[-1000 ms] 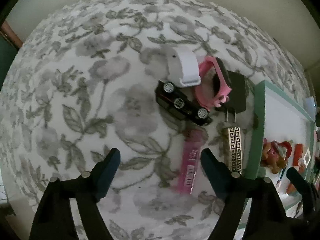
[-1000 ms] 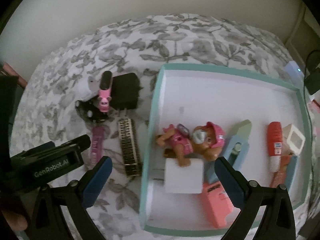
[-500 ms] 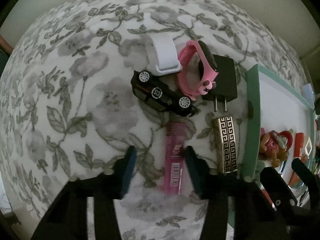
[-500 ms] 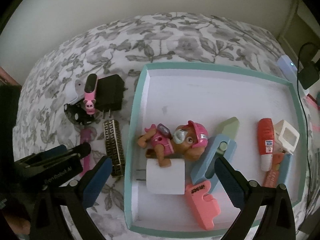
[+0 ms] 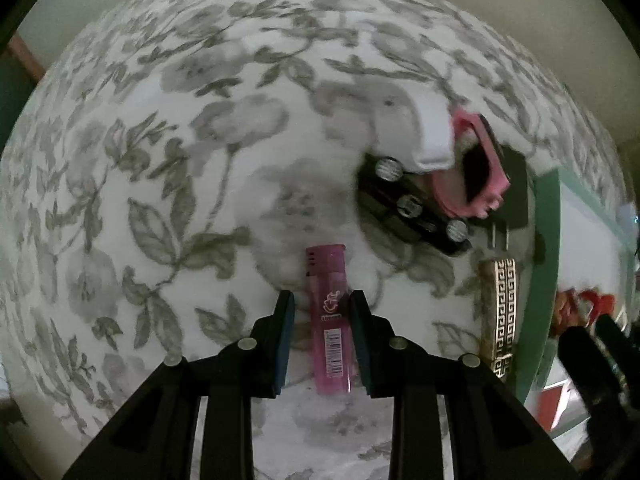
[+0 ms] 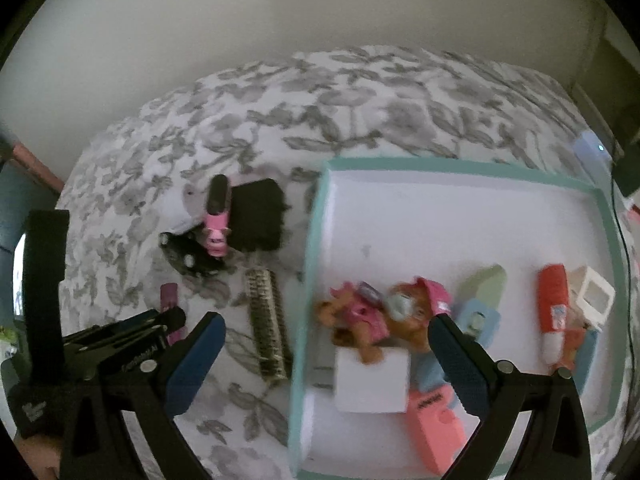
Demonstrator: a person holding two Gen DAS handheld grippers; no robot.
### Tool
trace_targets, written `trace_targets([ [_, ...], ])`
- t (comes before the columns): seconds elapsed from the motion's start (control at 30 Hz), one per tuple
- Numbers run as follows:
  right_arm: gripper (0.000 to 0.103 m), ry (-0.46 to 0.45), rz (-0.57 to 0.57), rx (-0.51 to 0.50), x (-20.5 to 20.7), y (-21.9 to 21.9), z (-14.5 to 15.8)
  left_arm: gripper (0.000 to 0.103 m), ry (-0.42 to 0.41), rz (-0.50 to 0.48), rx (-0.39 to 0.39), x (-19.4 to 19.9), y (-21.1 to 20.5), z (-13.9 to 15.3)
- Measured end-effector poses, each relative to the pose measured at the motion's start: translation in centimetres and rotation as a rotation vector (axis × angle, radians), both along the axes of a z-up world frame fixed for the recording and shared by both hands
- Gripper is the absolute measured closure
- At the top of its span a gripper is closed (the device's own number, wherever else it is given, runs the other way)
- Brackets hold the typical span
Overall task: Organize rigid objects
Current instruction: 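Grasp the pink lighter with the left gripper while the right gripper grasps the black-and-gold strip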
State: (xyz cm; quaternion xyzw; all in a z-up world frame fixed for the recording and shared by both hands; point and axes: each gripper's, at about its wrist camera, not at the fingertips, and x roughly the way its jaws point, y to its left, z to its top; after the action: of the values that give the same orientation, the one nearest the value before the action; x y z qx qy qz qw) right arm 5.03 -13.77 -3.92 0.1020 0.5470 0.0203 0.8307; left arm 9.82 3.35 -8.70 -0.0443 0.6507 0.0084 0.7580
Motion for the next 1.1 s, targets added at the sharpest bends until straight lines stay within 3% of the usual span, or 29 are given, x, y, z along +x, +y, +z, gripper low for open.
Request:
trace_targets([
  [0.23, 0.006, 0.0, 0.12, -0.042, 1.2, 3.7, -0.7, 0.074, 0.003, 0.049, -0.024, 0.4, 3.4, 0.2],
  [0.47, 0.017, -0.008, 0.2, -0.06, 1.7, 5.7, -1.2, 0.074, 0.008, 0.069, -0.058, 1.0, 6.4, 0.1],
  [0.57, 0.03, -0.017, 0.21, -0.032, 1.6, 5.8, -0.7, 0.074, 0.011, 0.078, -0.074, 1.1, 7.7, 0.1],
  [0.63, 0.032, -0.024, 0.219, -0.021, 1.6, 6.1, -0.4, 0.074, 0.011, 0.076, -0.076, 1.2, 8.4, -0.1],
  [0.9, 0.045, 0.052, 0.232, -0.077, 1.6, 7.0, -3.0, 0.074, 0.01, 0.073, -0.071, 1.1, 7.7, 0.1],
  [0.97, 0.048, 0.063, 0.229, -0.076, 1.6, 7.0, -3.4, 0.073, 0.01, 0.068, -0.059, 0.9, 6.0, -0.3],
  [1.1, 0.057, 0.081, 0.236, -0.014, 1.5, 7.1, -3.7, 0.067, 0.01, 0.053, -0.059, 1.0, 5.3, -0.4],
])
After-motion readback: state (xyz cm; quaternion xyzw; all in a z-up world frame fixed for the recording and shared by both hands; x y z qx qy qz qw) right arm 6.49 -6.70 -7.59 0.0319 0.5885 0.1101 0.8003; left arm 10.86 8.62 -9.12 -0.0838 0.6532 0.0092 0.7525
